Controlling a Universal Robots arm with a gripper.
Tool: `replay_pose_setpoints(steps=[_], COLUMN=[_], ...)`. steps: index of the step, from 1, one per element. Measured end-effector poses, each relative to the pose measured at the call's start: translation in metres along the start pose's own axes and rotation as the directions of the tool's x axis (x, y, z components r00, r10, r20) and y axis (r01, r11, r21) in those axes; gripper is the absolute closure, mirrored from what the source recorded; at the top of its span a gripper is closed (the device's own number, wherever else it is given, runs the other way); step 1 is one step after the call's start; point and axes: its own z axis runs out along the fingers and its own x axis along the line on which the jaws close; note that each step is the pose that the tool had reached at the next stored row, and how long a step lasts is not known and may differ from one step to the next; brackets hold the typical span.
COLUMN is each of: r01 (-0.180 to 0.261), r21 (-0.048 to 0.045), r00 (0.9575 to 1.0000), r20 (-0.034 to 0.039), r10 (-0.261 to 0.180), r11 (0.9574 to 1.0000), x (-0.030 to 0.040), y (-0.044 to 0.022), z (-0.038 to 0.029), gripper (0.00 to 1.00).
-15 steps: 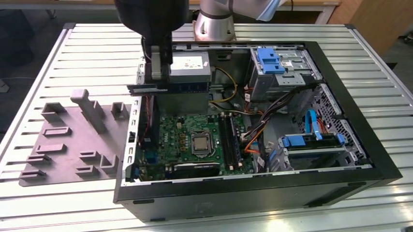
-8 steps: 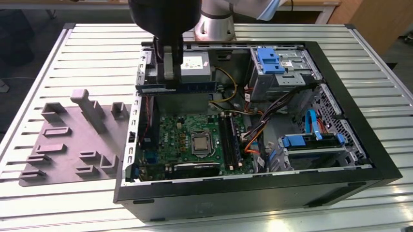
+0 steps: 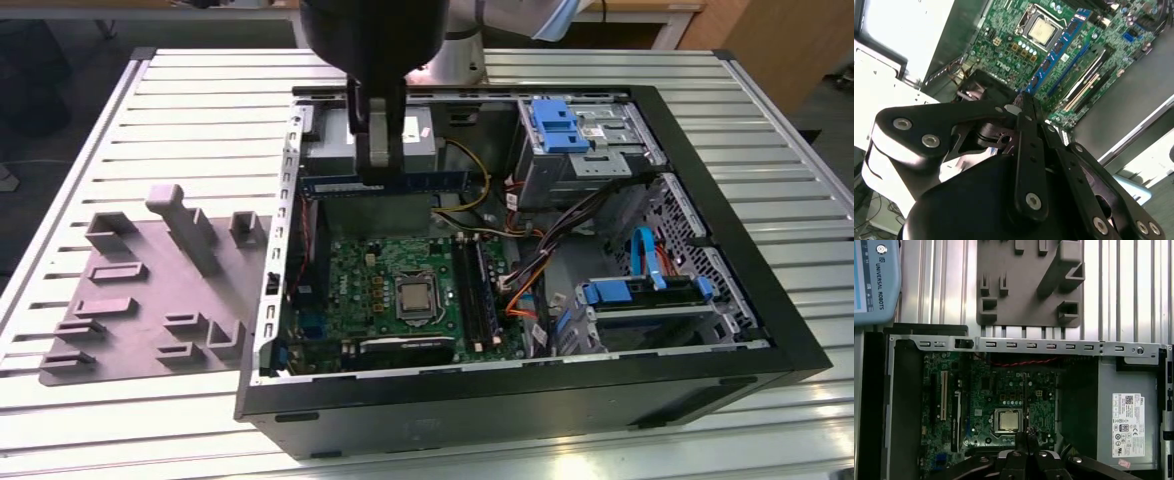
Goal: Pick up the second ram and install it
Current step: 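Pick up the second ram and move it above second insertion slot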
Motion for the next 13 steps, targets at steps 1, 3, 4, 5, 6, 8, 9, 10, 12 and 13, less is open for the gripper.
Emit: replay_pose_setpoints(steps=[1,3,4,5,6,8,9,10,12,13], r01=[0.000,0.000,0.000,0.000,0.000,0.000,0.000,0.000,0.000,0.000], r21=[-0.0002,-0.0008,-0.0010,-0.0013,-0.0016,-0.0020,-0.0021,-0.0023,-0.0025,-0.0025], r00=[1.0000,1.0000,1.0000,1.0000,1.0000,1.0000,1.0000,1.0000,1.0000,1.0000], r20=[0.0000,0.0000,0.0001,0.0001,0.0001,0.0001,0.0001,0.0000,0.0000,0.0001], r10=[0.000,0.000,0.000,0.000,0.000,0.000,0.000,0.000,0.000,0.000], r11=[1.0000,1.0000,1.0000,1.0000,1.0000,1.0000,1.0000,1.0000,1.0000,1.0000], x=[0.0001,0.0002,0.0003,0.0003,0.0004,0.0005,0.0006,0.0006,0.0007,0.0007], y=[-0.0019,-0.0055,-0.0074,-0.0089,-0.0104,-0.0131,-0.0143,-0.0156,-0.0178,-0.0188], z=[0.0004,0.0012,0.0017,0.0022,0.0028,0.0038,0.0042,0.0047,0.0053,0.0056], gripper=[0.88,0.88,0.88,0.88,0.88,0.88,0.88,0.88,0.88,0.88])
